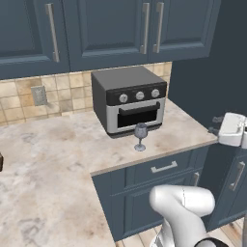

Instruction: Retrieve the wine glasses from the counter and place one next to each plate.

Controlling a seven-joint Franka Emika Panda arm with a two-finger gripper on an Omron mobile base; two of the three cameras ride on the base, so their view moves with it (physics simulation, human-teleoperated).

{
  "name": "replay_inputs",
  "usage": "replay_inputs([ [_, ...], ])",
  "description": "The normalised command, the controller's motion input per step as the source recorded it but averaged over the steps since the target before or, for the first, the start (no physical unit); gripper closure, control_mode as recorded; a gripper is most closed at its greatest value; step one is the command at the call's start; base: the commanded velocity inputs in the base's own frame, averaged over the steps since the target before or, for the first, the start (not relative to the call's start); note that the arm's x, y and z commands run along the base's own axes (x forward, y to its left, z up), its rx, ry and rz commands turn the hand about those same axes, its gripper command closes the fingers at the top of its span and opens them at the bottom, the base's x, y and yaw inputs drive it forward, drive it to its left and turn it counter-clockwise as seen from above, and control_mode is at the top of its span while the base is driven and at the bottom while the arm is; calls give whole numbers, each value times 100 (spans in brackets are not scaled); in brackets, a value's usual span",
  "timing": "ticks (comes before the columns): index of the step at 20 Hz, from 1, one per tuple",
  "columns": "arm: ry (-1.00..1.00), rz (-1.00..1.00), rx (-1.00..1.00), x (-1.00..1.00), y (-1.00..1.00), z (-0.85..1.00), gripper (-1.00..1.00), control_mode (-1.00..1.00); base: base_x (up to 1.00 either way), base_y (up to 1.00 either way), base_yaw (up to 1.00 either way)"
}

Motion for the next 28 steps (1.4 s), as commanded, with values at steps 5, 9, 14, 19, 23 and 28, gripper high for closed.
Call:
replay_inputs([
  [5, -10, -1, -4, 82, 31, -42, -100, -100, 0, 0, 0],
  [9, 0, 0, 0, 84, 15, -36, -100, -100, 0, 0, 0],
  [14, 6, 0, -1, 70, 3, -34, -100, -100, 0, 0, 0],
  [19, 9, 0, 0, 59, 0, -29, -100, -100, 0, 0, 0],
  [23, 6, 4, 0, 56, 0, -24, -100, -100, 0, 0, 0],
  [28, -1, 15, 0, 34, 0, -23, -100, -100, 0, 0, 0],
])
